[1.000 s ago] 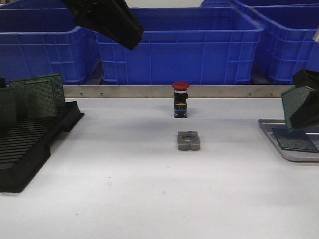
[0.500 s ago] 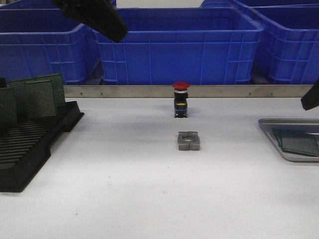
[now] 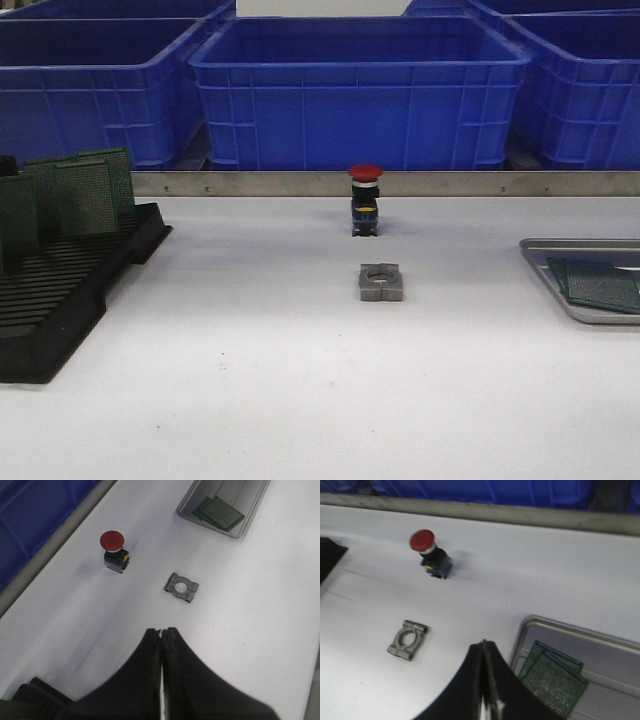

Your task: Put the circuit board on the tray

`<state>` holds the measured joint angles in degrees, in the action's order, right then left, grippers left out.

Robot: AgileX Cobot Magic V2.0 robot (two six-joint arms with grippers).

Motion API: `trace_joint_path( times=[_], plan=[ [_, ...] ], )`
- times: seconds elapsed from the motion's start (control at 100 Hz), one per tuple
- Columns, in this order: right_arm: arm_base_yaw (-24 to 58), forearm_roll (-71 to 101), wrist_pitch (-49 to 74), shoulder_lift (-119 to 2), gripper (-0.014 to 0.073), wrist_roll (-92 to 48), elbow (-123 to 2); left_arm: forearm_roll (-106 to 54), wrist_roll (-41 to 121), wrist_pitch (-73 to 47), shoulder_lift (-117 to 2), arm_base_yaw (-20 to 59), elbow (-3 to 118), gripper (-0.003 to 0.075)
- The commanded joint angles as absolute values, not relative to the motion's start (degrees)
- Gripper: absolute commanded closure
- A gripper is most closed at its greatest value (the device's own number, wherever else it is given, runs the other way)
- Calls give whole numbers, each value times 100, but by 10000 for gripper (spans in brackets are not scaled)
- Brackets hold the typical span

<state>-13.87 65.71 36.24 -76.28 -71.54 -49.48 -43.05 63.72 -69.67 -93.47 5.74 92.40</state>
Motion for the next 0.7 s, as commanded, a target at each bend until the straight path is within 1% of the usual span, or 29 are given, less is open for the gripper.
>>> trace_joint_path(
  times=[0.0, 0.16, 0.3, 0.38, 0.5, 0.69],
  plan=[
    [-1006, 6780, 3386, -6977, 655, -7244, -4964, -4628, 6194, -6526, -8631, 507, 9059, 741],
    [-215, 6800, 2730, -6062, 655, -7244, -4549, -4712, 6185, -5206, -7586, 518, 7913, 741],
    [251, 6819, 1940, -5121, 655, -7244, -3970, -4966, 6185, -3905, -6468, 518, 6711, 741],
    [387, 6825, 1619, -4572, 655, -7244, -3606, -5204, 6185, -3373, -5789, 518, 6043, 741],
    [442, 6825, 1466, -3556, 655, -7246, -3106, -5459, 6195, -2733, -4845, 518, 5013, 741],
    [442, 6825, 1416, -2026, 655, -7246, -2352, -5557, 6209, -2170, -3262, 518, 3394, 741]
  ],
)
